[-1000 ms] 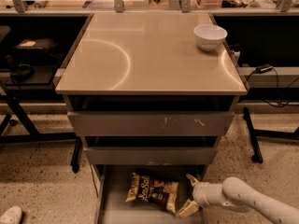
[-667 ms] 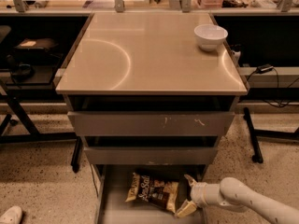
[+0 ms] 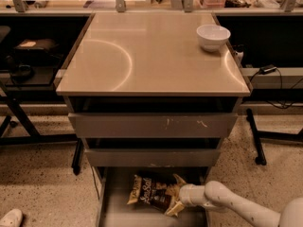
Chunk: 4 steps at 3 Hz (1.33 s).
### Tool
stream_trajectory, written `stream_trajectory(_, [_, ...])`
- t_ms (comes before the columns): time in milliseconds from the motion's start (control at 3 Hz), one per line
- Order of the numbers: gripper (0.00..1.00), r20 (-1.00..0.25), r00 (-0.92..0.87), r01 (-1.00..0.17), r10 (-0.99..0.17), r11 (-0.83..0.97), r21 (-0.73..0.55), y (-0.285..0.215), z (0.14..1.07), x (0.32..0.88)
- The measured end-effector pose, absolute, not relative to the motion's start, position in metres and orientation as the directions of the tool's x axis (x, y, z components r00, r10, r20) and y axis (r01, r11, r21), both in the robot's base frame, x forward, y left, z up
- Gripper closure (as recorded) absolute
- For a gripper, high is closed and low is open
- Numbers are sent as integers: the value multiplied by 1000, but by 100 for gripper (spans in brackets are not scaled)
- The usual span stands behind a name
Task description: Pick brown chip bag from bottom drawer and place on counter
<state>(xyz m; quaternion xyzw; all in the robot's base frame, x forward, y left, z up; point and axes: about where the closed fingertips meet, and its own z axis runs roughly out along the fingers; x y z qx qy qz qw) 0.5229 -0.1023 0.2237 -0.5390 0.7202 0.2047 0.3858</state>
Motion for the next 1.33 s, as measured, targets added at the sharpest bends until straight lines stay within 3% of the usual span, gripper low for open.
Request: stream_trajectory(1333, [3, -732, -75, -974, -677, 206, -91, -87, 153, 531])
